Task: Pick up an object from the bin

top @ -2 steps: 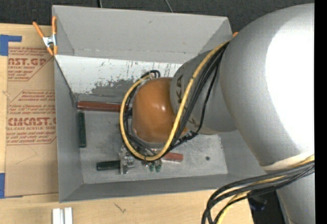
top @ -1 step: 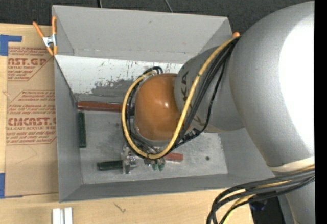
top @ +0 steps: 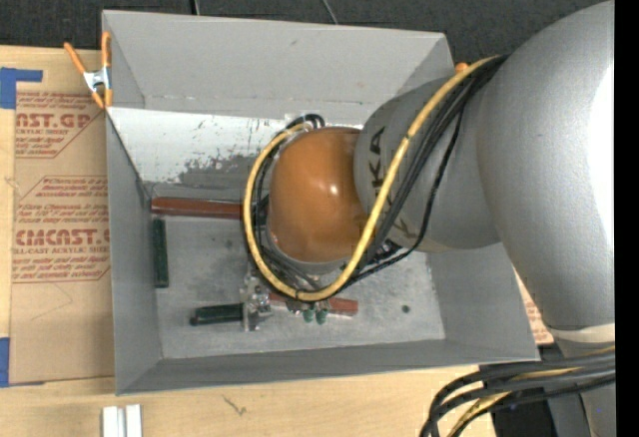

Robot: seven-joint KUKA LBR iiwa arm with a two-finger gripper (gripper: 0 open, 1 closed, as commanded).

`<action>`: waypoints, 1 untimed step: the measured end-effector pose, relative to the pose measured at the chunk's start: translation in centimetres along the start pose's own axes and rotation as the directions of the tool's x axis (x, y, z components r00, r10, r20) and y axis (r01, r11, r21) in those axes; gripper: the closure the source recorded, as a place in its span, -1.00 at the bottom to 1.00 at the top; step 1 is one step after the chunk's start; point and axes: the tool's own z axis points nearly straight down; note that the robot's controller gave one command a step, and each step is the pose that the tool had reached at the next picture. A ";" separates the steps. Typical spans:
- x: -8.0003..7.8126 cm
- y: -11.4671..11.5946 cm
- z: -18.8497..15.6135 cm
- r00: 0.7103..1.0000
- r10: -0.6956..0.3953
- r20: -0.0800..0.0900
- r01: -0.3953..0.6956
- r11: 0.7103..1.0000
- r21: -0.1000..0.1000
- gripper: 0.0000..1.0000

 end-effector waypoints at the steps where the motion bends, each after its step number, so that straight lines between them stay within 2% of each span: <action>1: 0.0 0.0 -1.8 1.000 0.000 0.004 0.000 1.000 -0.001 1.00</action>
Offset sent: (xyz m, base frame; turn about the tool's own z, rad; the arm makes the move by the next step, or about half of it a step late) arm -0.0001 -0.0001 0.0637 0.0000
